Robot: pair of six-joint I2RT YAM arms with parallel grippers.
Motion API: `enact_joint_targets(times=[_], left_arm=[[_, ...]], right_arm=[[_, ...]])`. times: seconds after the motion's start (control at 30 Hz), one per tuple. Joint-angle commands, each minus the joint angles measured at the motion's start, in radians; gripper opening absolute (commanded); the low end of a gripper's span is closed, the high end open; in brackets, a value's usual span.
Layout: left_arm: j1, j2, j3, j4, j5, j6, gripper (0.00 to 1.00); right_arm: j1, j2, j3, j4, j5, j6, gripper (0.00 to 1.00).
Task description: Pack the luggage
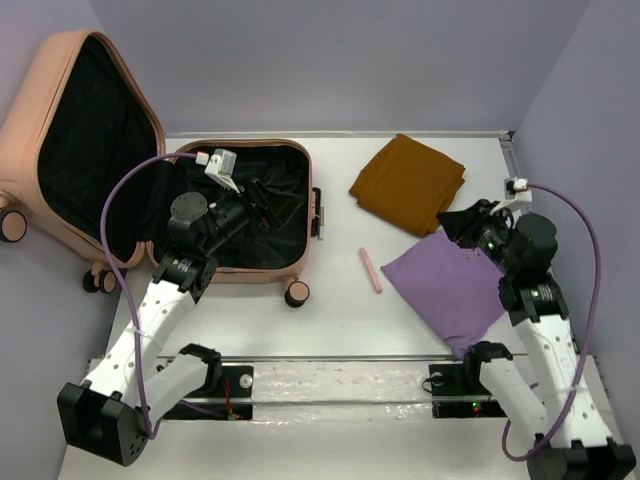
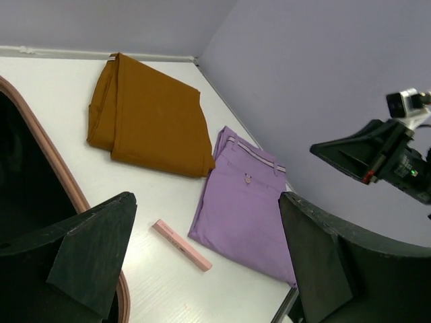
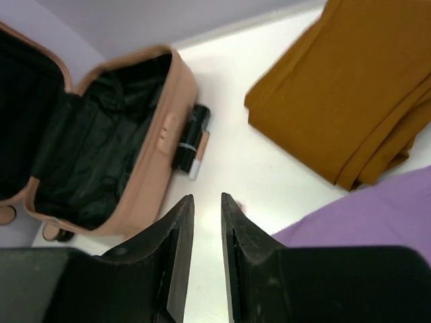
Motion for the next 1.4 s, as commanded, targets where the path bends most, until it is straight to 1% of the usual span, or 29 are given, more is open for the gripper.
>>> enact_joint_targets(times=[0.0, 0.03, 0.07, 0.1, 0.13, 0.23, 0.27, 0.33, 0.37, 0.43, 0.53, 0.67, 0.77, 0.87, 0.9, 0.97, 1.07, 1.1, 1.13, 1.17, 1.27, 1.37], left_arm=[[-0.009, -0.06, -0.026, -0.061, -0.012, 0.111, 0.99], [-0.01, -0.075, -0.032, -0.078, -0.02, 0.128, 0.99], [-0.01, -0.084, -0.037, -0.092, -0.043, 0.142, 0.99], [-0.01, -0.09, -0.046, -0.121, -0.054, 0.154, 0.99], [-0.012, -0.104, -0.05, -0.138, -0.066, 0.179, 0.99], [-0.012, -0.121, -0.05, -0.182, -0.104, 0.217, 0.99], [-0.012, -0.13, -0.046, -0.213, -0.112, 0.245, 0.99], [-0.013, -0.144, -0.032, -0.268, -0.135, 0.292, 0.99], [-0.015, -0.149, -0.029, -0.283, -0.146, 0.292, 0.99], [-0.015, -0.158, -0.033, -0.299, -0.175, 0.323, 0.99], [-0.013, -0.181, -0.067, -0.264, -0.2, 0.319, 0.99], [-0.013, -0.187, -0.064, -0.267, -0.203, 0.326, 0.99], [-0.012, -0.202, -0.067, -0.274, -0.213, 0.331, 0.99], [-0.01, -0.213, -0.069, -0.274, -0.221, 0.332, 0.99], [-0.01, -0.219, -0.07, -0.274, -0.226, 0.334, 0.99], [-0.01, -0.224, -0.07, -0.276, -0.23, 0.337, 0.99], [-0.01, -0.23, -0.072, -0.279, -0.229, 0.337, 0.99], [-0.01, -0.235, -0.073, -0.279, -0.232, 0.34, 0.99], [-0.01, -0.236, -0.073, -0.28, -0.233, 0.342, 0.99], [-0.01, -0.244, -0.073, -0.282, -0.236, 0.342, 0.99], [-0.01, -0.253, -0.073, -0.282, -0.247, 0.343, 0.99], [-0.01, -0.259, -0.07, -0.291, -0.279, 0.343, 0.99]], right_arm=[[0.144, 0.213, 0.004, 0.012, -0.031, -0.069, 0.32], [0.215, 0.253, 0.009, 0.01, 0.044, -0.086, 0.34], [0.285, 0.296, 0.032, 0.006, 0.192, -0.102, 0.37], [0.37, 0.345, 0.049, -0.008, 0.236, -0.117, 0.42], [0.386, 0.438, 0.06, -0.007, 0.257, -0.114, 0.45], [0.395, 0.558, 0.084, 0.023, 0.285, -0.111, 0.49], [0.424, 0.634, 0.098, 0.013, 0.299, -0.126, 0.5], [0.465, 0.722, 0.13, 0.0, 0.334, -0.14, 0.51], [0.481, 0.723, 0.141, -0.005, 0.343, -0.142, 0.52], [0.516, 0.796, 0.165, -0.014, 0.383, -0.143, 0.53], [0.561, 0.874, 0.188, -0.034, 0.426, -0.143, 0.57], [0.596, 0.934, 0.222, -0.05, 0.452, -0.145, 0.57], [0.596, 0.986, 0.238, -0.056, 0.469, -0.143, 0.56], [0.607, 1.046, 0.268, -0.074, 0.512, -0.146, 0.53], [0.607, 1.058, 0.284, -0.077, 0.524, -0.146, 0.49], [0.607, 1.092, 0.302, -0.077, 0.532, -0.151, 0.47], [0.607, 1.128, 0.348, -0.092, 0.557, -0.162, 0.38], [0.607, 1.141, 0.36, -0.105, 0.572, -0.163, 0.24], [0.607, 1.14, 0.371, -0.111, 0.581, -0.163, 0.15], [0.607, 1.134, 0.392, -0.12, 0.589, -0.163, 0.11], [0.607, 1.034, 0.435, -0.126, 0.578, -0.173, 0.1], [0.607, 0.944, 0.503, -0.103, 0.483, -0.165, 0.1]])
